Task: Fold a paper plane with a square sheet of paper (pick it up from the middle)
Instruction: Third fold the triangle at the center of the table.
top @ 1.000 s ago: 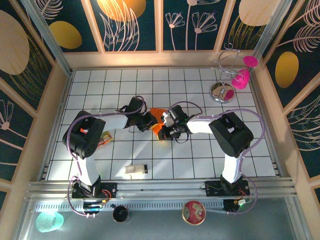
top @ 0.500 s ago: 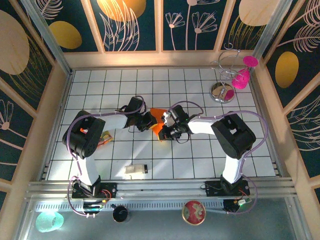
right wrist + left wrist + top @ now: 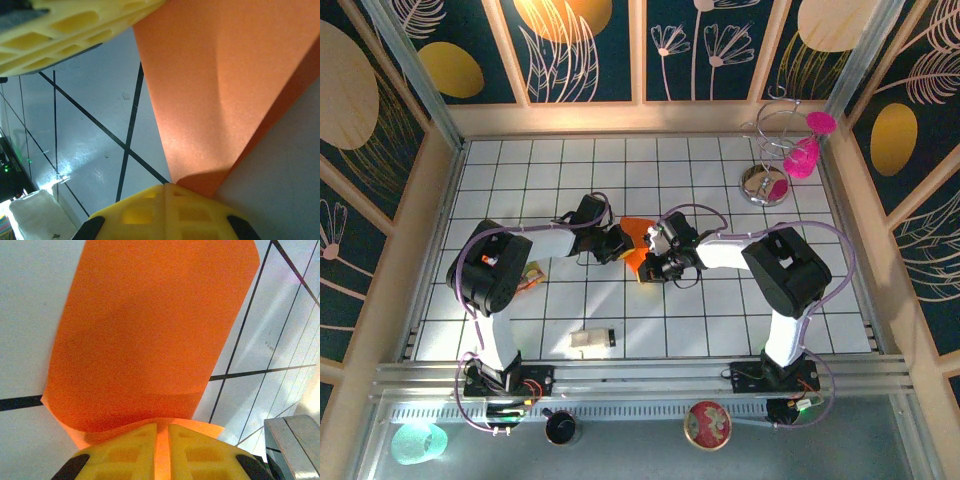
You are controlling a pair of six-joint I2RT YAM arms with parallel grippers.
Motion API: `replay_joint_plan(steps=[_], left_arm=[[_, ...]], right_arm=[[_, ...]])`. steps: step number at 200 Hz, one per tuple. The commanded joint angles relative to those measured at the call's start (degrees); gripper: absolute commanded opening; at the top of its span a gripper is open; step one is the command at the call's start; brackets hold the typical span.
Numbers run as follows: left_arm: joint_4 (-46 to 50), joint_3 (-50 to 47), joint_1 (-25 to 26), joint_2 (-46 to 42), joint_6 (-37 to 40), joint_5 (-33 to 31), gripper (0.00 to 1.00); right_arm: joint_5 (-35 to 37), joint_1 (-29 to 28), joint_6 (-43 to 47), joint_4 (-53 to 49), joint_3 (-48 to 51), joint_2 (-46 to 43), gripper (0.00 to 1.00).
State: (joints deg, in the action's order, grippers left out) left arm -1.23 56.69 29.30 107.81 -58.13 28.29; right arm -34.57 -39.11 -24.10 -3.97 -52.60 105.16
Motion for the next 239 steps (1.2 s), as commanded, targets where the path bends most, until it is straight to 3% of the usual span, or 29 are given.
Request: replay_joint_plan(steps=[1,49,156,239], left_arm=[[1.0,0.2,-0.3,1.2,0.9,0.9,0.14],[0.8,0.4,-0.4,1.1,0.8,1.3,0.14],[-0.4,-0.6,-0.4,2.7,0.2,0.9,0.11],[-0.4,-0.6,-0.4,4.2,-0.2,-0.5,0.1]], right_arm=[[0.5,-0.7,0.7,-1.8,-0.2,-0.1,0.0],[1.1,0.7,-2.4,2.2,-1.1,-5.5,0.0],[3.4,-0.9,-4.4,1.1,-4.7,1.0,0.0],[2.0,-1.7,-3.8,-1.5,-3.4,1.3,0.0]])
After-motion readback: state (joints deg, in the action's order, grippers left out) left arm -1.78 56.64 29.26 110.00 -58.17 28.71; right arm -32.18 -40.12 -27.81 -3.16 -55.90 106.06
